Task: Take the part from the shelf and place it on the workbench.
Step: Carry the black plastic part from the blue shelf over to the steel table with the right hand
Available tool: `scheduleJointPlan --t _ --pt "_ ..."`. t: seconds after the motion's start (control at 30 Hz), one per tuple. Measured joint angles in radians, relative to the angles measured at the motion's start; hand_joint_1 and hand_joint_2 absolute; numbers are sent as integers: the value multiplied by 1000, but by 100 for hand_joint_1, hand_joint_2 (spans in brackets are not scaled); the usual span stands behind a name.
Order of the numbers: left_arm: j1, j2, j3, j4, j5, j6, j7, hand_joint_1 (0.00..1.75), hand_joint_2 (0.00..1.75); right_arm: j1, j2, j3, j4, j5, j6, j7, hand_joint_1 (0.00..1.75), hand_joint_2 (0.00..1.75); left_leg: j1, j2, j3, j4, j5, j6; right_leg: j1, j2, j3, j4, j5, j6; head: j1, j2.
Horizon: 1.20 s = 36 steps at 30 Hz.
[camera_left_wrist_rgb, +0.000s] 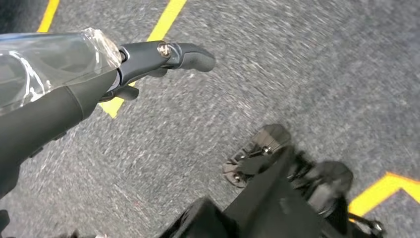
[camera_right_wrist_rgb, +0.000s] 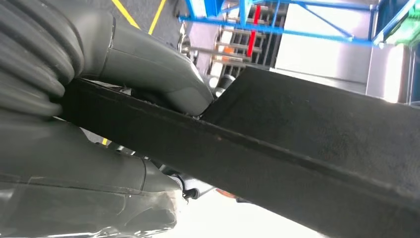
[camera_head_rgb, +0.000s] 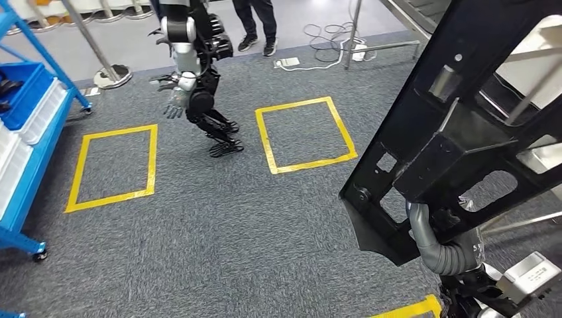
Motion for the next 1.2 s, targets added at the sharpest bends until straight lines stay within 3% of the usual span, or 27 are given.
scheduleJointPlan --t 0.07,0.1,0.13,0.17,0.23,0.3,0.37,0.4,0.47,0.5,0.53,0.6,0.63,0.67,0.73,0.8,0.87,0.93,0.97,1.03,1.07,1.1,1.13,1.17,1.2 --pt "-4 0 1 0 1 0 -1 0 175 0 1 0 0 0 0 0 175 175 0 -20 -64 137 -54 0 3 24 -5 0 3 -6 0 0" --pt "-6 0 2 0 2 0 -1 0 175 1 1 0 0 0 0 0 175 175 0 -22 -74 159 -52 2 5 38 -6 0 5 -7 0 0" --pt "-7 0 2 0 2 0 0 0 175 1 2 0 0 0 0 0 175 175 -1 -25 -63 136 -31 6 7 53 -6 0 6 -7 0 0" --pt "-6 0 2 0 2 0 1 0 175 1 2 0 0 0 0 0 175 175 -2 -33 -34 74 6 12 7 69 -5 0 7 -7 0 0" --pt "-2 0 2 0 2 0 3 0 175 0 2 1 0 0 0 0 175 175 -4 -86 33 -80 77 28 8 98 -6 1 11 -4 0 0" --pt "-1 2 2 1 2 0 4 0 175 0 3 1 0 0 0 0 175 175 -7 -126 60 -154 100 36 4 121 -16 2 18 5 0 0" --pt "-2 2 2 1 4 0 3 0 175 0 4 1 -1 1 -1 0 175 175 -7 -110 61 -165 104 39 -1 145 -24 -1 27 19 0 0" --pt "-2 2 2 1 6 1 3 0 175 1 4 0 -2 1 -2 0 175 175 -6 -98 65 -173 110 43 -1 140 -29 3 25 23 1 0" --pt "-2 3 2 1 10 1 2 0 175 -2 3 0 -5 5 -2 1 175 175 -2 -69 71 -189 123 51 3 88 -59 62 -12 30 3 0" --pt "-1 3 3 1 13 2 2 0 175 -4 4 1 -6 8 -2 2 175 175 -4 -53 72 -192 125 53 3 51 -88 123 -46 32 4 0" --pt "1 3 3 1 15 1 2 0 175 -6 4 2 -7 10 -2 5 175 175 -4 -37 72 -192 125 55 1 30 -121 195 -80 36 5 0" --pt "5 4 3 1 18 -2 4 0 175 -5 4 3 -7 15 -4 11 175 175 -4 -5 71 -192 124 53 -6 15 -163 287 -108 44 5 0" --pt "6 4 3 1 18 -3 5 0 175 -4 5 4 -8 18 -5 13 175 175 -3 9 71 -191 122 51 -10 12 -155 278 -97 49 5 0" --pt "6 4 2 1 19 -4 6 0 175 -3 5 4 -9 20 -6 16 175 175 -1 23 72 -190 119 47 -15 4 -125 228 -70 54 5 0" --pt "5 6 3 1 20 -5 7 0 175 -2 6 5 -13 25 -10 20 175 175 0 44 74 -182 109 33 -20 -30 -39 83 -18 63 5 0" --pt "2 11 3 2 22 -6 8 0 175 -3 7 8 -19 30 -14 24 175 175 -3 60 76 -174 97 17 -18 -47 2 10 -4 53 3 0" --pt "-1 13 3 2 25 -6 9 0 175 -3 8 11 -22 32 -17 27 175 175 -1 75 79 -174 91 5 -11 -28 -1 8 -8 33 1 0" --pt "-3 13 4 2 26 -7 9 0 175 -5 8 12 -26 32 -19 27 175 175 7 58 75 -152 73 -6 -8 -10 -3 8 -6 20 0 0" --pt "-3 13 4 2 27 -7 9 0 175 -8 9 13 -29 33 -19 28 175 175 9 36 57 -111 47 -9 -9 -1 -4 7 -4 15 0 0" --pt "-3 13 5 2 31 -7 8 0 175 -15 9 17 -31 33 -20 28 175 175 10 -10 -12 33 -26 -11 -5 15 -7 7 -2 7 -2 0" --pt "-5 13 6 2 33 -7 7 0 175 -18 10 19 -31 33 -20 29 175 175 9 -19 -50 108 -54 -9 -2 25 -8 7 -1 5 -2 0" --pt "-7 13 8 2 35 -8 7 0 175 -18 11 20 -31 33 -20 30 175 175 7 -22 -76 154 -64 -5 1 36 -9 7 0 3 -3 0" --pt "-10 13 9 2 36 -8 6 0 175 -19 11 22 -31 33 -20 31 175 175 4 -23 -83 160 -52 1 4 48 -9 7 0 1 -3 0" --pt "-10 13 9 2 36 -8 6 0 175 -20 12 24 -31 34 -20 31 175 175 0 -28 -69 122 -21 9 5 63 -8 7 1 0 -3 0" --pt "-7 13 9 2 36 -8 7 0 175 -21 12 26 -31 34 -20 31 175 175 -3 -42 -39 50 21 17 6 77 -7 7 2 0 -3 0"
